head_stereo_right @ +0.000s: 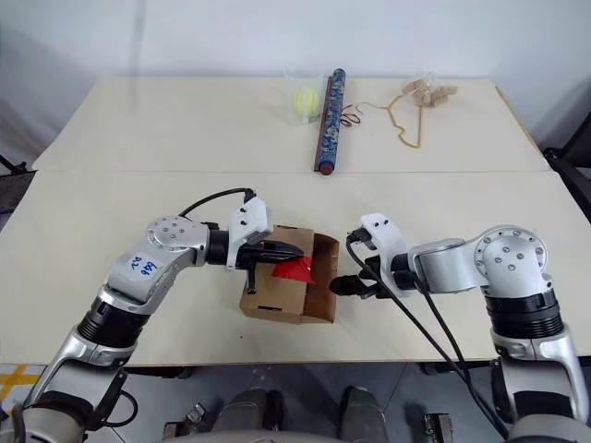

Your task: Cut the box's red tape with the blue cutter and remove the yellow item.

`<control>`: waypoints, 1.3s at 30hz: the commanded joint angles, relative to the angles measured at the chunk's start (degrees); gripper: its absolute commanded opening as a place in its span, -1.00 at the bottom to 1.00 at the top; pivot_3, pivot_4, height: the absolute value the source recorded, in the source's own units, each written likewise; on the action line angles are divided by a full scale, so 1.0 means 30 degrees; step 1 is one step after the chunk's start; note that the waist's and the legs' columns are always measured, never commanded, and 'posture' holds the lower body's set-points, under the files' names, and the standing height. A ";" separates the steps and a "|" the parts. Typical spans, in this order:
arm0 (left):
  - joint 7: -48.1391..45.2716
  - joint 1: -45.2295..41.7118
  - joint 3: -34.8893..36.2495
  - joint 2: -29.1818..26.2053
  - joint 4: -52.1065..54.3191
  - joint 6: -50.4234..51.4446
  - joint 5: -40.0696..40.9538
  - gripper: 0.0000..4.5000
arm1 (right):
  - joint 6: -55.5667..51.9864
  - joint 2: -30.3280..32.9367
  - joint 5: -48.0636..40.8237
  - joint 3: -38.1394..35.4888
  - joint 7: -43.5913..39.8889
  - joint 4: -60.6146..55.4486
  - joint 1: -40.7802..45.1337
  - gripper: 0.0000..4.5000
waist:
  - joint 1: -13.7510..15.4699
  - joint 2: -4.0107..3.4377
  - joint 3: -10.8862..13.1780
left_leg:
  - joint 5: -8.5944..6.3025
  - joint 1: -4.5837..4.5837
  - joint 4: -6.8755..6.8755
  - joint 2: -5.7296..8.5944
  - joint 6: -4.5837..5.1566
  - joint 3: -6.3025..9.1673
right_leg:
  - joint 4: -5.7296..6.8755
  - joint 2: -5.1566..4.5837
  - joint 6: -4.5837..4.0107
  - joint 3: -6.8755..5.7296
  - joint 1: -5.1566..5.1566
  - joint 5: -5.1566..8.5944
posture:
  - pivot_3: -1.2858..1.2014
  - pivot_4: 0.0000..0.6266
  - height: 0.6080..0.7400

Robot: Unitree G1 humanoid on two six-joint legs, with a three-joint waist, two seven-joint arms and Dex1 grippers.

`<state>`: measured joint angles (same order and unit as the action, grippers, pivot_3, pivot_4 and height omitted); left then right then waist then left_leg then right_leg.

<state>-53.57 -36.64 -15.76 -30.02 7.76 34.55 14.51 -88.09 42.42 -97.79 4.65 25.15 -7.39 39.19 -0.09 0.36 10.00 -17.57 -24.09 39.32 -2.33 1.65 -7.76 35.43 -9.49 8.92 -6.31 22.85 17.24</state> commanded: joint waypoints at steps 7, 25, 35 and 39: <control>0.0276 0.0818 -0.0407 -0.0157 0.0289 0.0717 -0.0238 -1.00 | 0.4699 0.2068 -0.5054 0.2903 0.2994 -0.0575 0.0267 1.00 | 0.0015 0.0002 0.0001 | -0.0002 -0.0002 -0.0001 -0.0007 0.0001 0.0014 | -0.0013 0.0000 0.0000 -0.0003 0.0000 0.0000 | 0.03 -0.52 1.00; 0.0275 0.0949 -0.0027 -0.0588 0.0573 0.0861 -0.0293 -1.00 | 0.4927 0.1533 0.9140 0.3825 -0.3119 -0.5811 -0.1366 1.00 | 0.0017 0.0001 0.0000 | -0.0002 -0.0004 -0.0002 -0.0086 0.0001 0.0037 | -0.0026 0.0003 0.0000 -0.0008 0.0004 0.0000 | 0.03 -0.52 1.00; 0.0116 0.1344 0.0731 -0.1007 0.0953 0.0621 0.0204 -1.00 | 0.3963 0.3568 0.6364 -0.3959 -0.8267 -0.2554 -0.3942 1.00 | 0.0045 0.0003 0.0001 | -0.0003 -0.0003 -0.0002 -0.0017 0.0003 0.0031 | -0.0035 0.0005 -0.0001 -0.0008 -0.0003 -0.0001 | 0.03 -0.52 1.00; -0.0268 0.1498 0.1021 -0.1185 0.1000 0.0035 0.0394 -1.00 | 0.3683 0.3300 0.0347 -0.4665 -0.6777 0.0083 -0.4251 1.00 | 0.0002 0.0005 0.0003 | -0.0002 0.0013 -0.0009 -0.0034 0.0002 0.0024 | -0.0030 0.0018 -0.0008 -0.0008 -0.0003 -0.0005 | 0.03 -0.52 1.00</control>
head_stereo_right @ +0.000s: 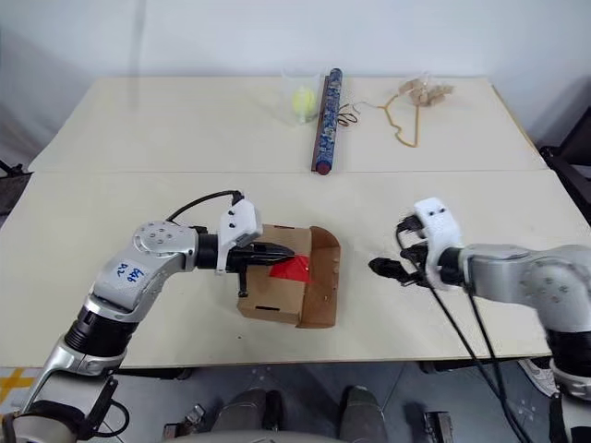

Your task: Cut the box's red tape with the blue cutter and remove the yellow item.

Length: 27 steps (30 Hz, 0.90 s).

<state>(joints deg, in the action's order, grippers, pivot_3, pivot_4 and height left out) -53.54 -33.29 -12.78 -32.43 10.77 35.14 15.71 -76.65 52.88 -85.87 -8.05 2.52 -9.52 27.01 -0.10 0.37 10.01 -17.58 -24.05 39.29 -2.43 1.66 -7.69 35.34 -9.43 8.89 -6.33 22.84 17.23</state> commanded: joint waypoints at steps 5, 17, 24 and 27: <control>-0.0377 0.0367 0.0169 -0.0376 0.0004 -0.0450 -0.0027 -1.00 | 0.1543 -0.0216 -0.8361 0.1413 0.3213 0.1157 -0.1070 1.00 | 0.0043 0.0002 0.0001 | 0.0000 -0.0008 0.0000 0.0002 0.0000 -0.0001 | -0.0016 0.0000 -0.0001 0.0001 0.0000 -0.0001 | 0.03 -0.52 1.00; -0.0831 0.0185 0.0579 -0.0688 -0.0091 -0.0573 0.0274 -1.00 | 0.2988 -0.3581 -0.7808 0.4399 0.3585 0.2155 -0.0175 1.00 | 0.0030 0.0007 0.0005 | 0.0000 -0.0012 0.0001 -0.0008 0.0000 -0.0006 | -0.0029 0.0001 0.0000 0.0002 0.0000 -0.0001 | 0.03 -0.52 1.00; -0.0798 0.0172 0.0546 -0.0742 -0.0004 -0.0471 0.0242 -1.00 | 0.2892 -0.5011 -0.6129 0.4362 0.2564 0.3061 0.0173 0.44 | 0.0029 0.0007 0.0004 | 0.0000 -0.0012 -0.0002 -0.0009 -0.0001 -0.0006 | -0.0021 0.0002 0.0000 -0.0007 0.0000 -0.0001 | 0.03 -0.52 1.00; -0.0798 0.0162 0.0537 -0.0771 0.0002 -0.0446 0.0250 -1.00 | 0.2837 -0.5478 -0.5449 0.4129 0.2031 0.3278 0.0271 0.01 | 0.0012 0.0006 0.0004 | 0.0000 -0.0010 -0.0002 -0.0007 -0.0001 -0.0010 | -0.0014 0.0002 0.0000 -0.0006 0.0000 -0.0001 | 0.03 -0.52 1.00</control>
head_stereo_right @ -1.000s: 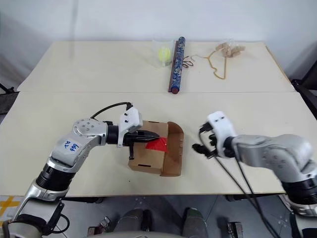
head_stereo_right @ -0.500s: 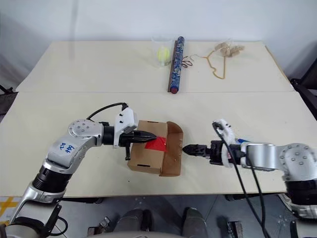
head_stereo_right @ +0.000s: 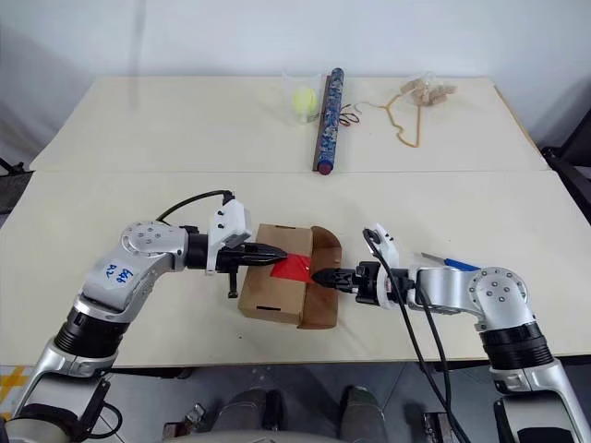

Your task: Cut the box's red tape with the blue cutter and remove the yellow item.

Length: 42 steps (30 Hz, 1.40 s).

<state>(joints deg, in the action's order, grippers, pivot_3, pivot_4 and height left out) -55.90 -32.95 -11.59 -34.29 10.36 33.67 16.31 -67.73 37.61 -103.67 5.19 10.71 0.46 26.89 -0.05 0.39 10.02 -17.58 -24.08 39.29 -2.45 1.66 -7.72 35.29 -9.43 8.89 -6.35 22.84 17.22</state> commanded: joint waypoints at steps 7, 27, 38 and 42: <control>-0.0076 -0.0031 0.0112 -0.0176 -0.0011 -0.0010 0.0026 -1.00 | -0.0225 -0.2073 0.1673 -0.0263 -0.0641 0.0393 0.1230 -0.28 | -0.0018 -0.0001 0.0000 | 0.0000 -0.0001 0.0000 -0.0003 -0.0001 0.0001 | 0.0008 0.0000 0.0000 0.0002 0.0004 0.0000 | 0.03 -0.52 1.00; 0.0191 0.0250 0.0859 0.0799 -0.0428 -0.0480 0.0833 -1.00 | -0.2660 -0.0135 0.2136 -0.2470 0.0131 0.0496 0.2284 -0.99 | 0.0126 -0.0006 0.0004 | 0.0000 -0.0024 0.0001 -0.0005 -0.0001 -0.0017 | 0.0035 -0.0017 0.0007 0.0002 0.0023 -0.0004 | 0.03 -0.52 1.00; 0.0283 -0.0276 -0.1823 0.4853 -0.2338 -0.2167 0.0225 -1.00 | -0.6981 0.6672 0.2288 -0.2011 -0.2795 0.1364 0.7117 -0.99 | 0.0136 -0.0016 0.0009 | -0.0003 -0.0027 -0.0001 0.0026 0.0004 -0.0162 | -0.0003 -0.0020 0.0007 0.0011 0.0041 -0.0004 | 0.03 -0.52 1.00; 0.0869 -0.0853 -0.2408 0.6516 -0.3583 -0.3025 -0.0476 -1.00 | -0.8201 0.7021 0.3137 -0.0767 -0.3879 0.1664 0.8975 -0.99 | 0.0235 -0.0013 0.0008 | -0.0005 -0.0033 -0.0002 0.0024 0.0009 -0.0184 | -0.0063 -0.0019 -0.0006 0.0011 0.0036 -0.0014 | 0.03 -0.52 1.00</control>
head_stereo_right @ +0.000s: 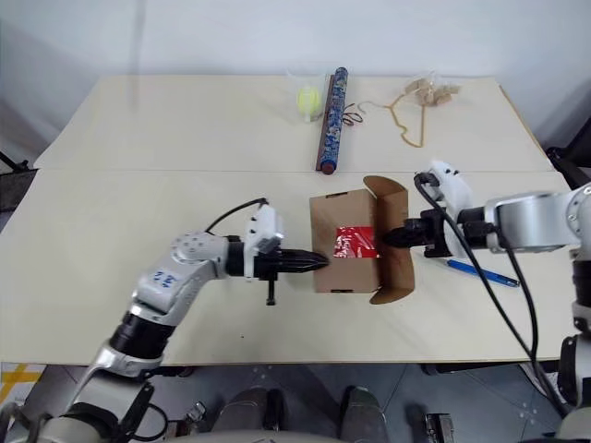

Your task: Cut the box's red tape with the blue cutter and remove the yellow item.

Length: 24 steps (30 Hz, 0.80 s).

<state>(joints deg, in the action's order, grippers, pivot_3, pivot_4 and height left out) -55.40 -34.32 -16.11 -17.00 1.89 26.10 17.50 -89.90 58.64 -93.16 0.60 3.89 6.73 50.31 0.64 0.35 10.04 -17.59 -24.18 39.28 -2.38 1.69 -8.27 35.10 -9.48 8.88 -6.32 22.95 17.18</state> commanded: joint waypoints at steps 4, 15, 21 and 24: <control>0.1125 -0.0222 -0.0933 0.0839 -0.1061 -0.0790 -0.1431 -1.00 | -0.0866 0.0394 0.0145 0.2467 -0.2607 -0.0071 0.2753 -0.99 | 0.0049 -0.0001 0.0000 | -0.0004 -0.0001 -0.0001 -0.0006 0.0005 -0.0009 | -0.0014 0.0000 -0.0001 -0.0002 0.0002 -0.0011 | 0.03 -0.52 1.00; 0.4007 0.1242 0.1465 0.0118 -0.0501 -0.0313 -0.1595 -1.00 | -0.0866 -0.0440 0.3477 0.7304 -0.6176 0.1567 0.6562 -0.99 | -0.0003 -0.0004 -0.0003 | -0.0011 0.0006 0.0001 -0.0094 0.0019 0.0004 | -0.0030 0.0000 -0.0045 -0.0011 0.0060 -0.0094 | 0.03 -0.52 1.00; 0.4579 0.1469 0.1882 -0.0141 -0.0507 -0.0302 -0.1795 -1.00 | -0.0866 -0.2365 0.5876 0.6869 -0.6760 0.3079 0.6978 -0.99 | -0.0057 -0.0002 -0.0004 | -0.0011 -0.0035 -0.0001 -0.0095 0.0018 -0.0058 | -0.0001 0.0000 -0.0040 -0.0073 0.0151 -0.0145 | 0.03 -0.52 1.00; 0.4651 0.1504 0.1873 -0.0123 -0.0470 -0.0294 -0.1793 -1.00 | -0.0866 -0.3158 0.6361 0.6673 -0.6717 0.3657 0.7232 -0.99 | -0.0069 -0.0002 -0.0004 | -0.0013 -0.0037 -0.0024 -0.0100 0.0011 -0.0107 | 0.0000 0.0000 -0.0041 -0.0115 0.0160 -0.0146 | 0.03 -0.52 1.00</control>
<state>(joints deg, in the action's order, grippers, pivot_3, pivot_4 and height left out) -41.36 -29.67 -10.12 -17.82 -1.07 25.74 12.04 -91.42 50.09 -75.07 20.22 -16.01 17.54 71.66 0.44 0.34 10.03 -17.63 -24.29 39.20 -2.68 1.72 -8.61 35.10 -9.48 8.75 -6.67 23.43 16.74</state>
